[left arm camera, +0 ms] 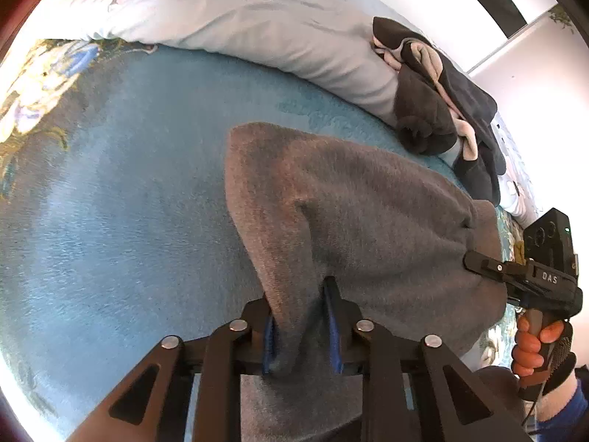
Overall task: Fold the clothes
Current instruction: 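Grasp the sides of the folded sweatshirt with both grippers, then lift the folded sweatshirt with both grippers and carry it toward the pink fluffy garment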
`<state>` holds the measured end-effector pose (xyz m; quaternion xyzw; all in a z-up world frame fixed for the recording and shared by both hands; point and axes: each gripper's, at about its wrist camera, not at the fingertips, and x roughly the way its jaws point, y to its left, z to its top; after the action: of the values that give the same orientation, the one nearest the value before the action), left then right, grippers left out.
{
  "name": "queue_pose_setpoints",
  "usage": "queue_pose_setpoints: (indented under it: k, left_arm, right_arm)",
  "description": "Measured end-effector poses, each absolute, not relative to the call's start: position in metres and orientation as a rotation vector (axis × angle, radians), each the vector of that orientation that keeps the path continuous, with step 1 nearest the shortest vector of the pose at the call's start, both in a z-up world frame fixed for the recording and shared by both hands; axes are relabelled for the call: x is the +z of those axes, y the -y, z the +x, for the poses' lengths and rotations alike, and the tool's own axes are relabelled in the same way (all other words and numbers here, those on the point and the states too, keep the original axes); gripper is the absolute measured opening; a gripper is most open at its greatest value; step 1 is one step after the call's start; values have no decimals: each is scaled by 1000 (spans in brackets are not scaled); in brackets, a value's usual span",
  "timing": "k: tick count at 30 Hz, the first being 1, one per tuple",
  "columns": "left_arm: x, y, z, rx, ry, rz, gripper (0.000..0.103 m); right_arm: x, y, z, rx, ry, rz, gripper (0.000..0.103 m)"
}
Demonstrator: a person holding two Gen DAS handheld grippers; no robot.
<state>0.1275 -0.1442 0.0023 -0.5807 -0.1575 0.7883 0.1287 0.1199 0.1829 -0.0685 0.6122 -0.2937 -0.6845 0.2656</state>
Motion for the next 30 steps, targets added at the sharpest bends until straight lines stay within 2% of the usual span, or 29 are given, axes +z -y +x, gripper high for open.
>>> queue_pose_setpoints:
  k: [5,12,30]
  left_arm:
    - [21,137,137,2295,431,-1683,18]
    - [59,113,152,2286,376,-1592,18]
    - [165,-16,182,2267,131,-1316,18]
  right_arm:
    - [-46,-185,132,-1874,754,1633,32]
    - [2,-210,148,-1955,732,1558,31]
    - [116,-319,203,-2165,703,1325,31]
